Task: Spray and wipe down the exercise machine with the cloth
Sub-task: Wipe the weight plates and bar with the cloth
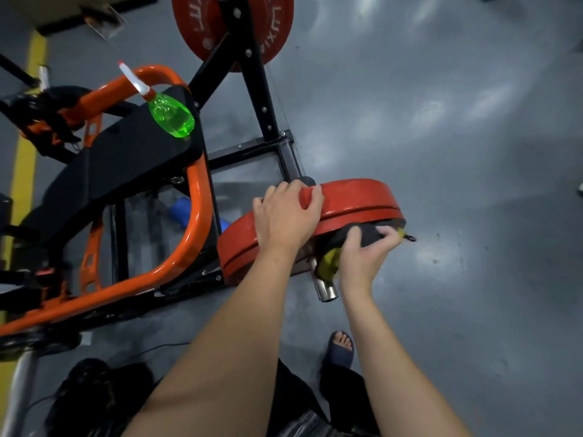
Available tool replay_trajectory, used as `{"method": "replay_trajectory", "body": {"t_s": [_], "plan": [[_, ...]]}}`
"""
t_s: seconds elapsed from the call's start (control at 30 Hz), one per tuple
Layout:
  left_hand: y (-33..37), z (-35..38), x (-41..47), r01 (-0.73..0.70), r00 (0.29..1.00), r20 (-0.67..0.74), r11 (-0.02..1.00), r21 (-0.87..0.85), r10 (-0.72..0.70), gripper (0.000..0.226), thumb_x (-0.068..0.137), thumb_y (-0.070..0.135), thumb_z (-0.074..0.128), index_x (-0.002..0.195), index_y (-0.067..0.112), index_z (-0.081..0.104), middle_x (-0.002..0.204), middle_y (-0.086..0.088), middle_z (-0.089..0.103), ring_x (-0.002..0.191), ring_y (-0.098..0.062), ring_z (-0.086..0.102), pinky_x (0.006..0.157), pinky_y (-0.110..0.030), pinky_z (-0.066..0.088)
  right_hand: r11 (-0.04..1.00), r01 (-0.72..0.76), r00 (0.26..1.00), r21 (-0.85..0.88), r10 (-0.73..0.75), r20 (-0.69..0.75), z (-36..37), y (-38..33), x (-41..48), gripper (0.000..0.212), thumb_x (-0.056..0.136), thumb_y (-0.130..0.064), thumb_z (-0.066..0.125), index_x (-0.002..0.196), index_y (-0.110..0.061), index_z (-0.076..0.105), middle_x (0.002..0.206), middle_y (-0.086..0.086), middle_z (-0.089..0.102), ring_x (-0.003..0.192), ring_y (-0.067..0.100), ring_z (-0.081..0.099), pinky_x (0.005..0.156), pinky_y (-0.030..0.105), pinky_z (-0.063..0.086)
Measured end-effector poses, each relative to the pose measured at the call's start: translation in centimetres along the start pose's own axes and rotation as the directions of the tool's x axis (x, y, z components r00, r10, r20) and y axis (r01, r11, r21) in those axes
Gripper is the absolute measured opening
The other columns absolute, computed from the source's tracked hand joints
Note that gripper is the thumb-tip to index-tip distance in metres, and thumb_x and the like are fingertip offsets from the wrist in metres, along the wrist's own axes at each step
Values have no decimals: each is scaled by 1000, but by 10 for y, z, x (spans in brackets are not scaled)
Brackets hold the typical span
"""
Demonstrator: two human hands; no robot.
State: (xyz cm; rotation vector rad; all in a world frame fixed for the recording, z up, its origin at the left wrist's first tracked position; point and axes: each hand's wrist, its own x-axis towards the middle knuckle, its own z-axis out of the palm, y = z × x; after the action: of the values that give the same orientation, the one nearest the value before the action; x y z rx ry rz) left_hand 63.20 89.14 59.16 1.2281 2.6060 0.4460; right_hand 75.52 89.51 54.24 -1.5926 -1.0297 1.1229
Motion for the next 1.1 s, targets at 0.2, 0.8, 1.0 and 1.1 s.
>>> {"method": "replay_trajectory", "body": {"t_s": [0.2,0.8,1.0,1.1], "plan": [[-15,0,-5,-4,999,-39,997,-79,1,44,101,61,38,111,32,69,109,10,68,112,-17,55,97,-37,34,997,75,978,12,-76,193,1,5,-20,40,72,-32,57,102,-31,32,113,15,51,98,32,55,84,41,49],[-25,-3,-5,-10,1000,-29,989,-151,6,41,101,62,41,111,33,69,106,13,65,110,-14,54,92,-30,28,996,91,993,-4,-90,78,-14,8,6,41,71,-37,57,104,-28,36,112,13,51,99,29,54,92,47,47],[-32,-3,-5,-7,999,-37,983,-183,0,40,101,62,43,110,33,70,104,12,66,109,-15,55,94,-31,30,998,34,998,-58,-31,56,-18,16,24,45,67,-40,57,104,-27,35,114,14,49,101,31,56,92,55,48],[-36,-3,-5,-11,999,-32,980,-201,5,46,97,67,40,108,34,70,104,12,67,111,-17,57,97,-36,35,985,152,968,-76,-133,211,5,23,-25,48,66,-33,60,104,-17,35,112,11,44,101,24,46,96,43,44]]}}
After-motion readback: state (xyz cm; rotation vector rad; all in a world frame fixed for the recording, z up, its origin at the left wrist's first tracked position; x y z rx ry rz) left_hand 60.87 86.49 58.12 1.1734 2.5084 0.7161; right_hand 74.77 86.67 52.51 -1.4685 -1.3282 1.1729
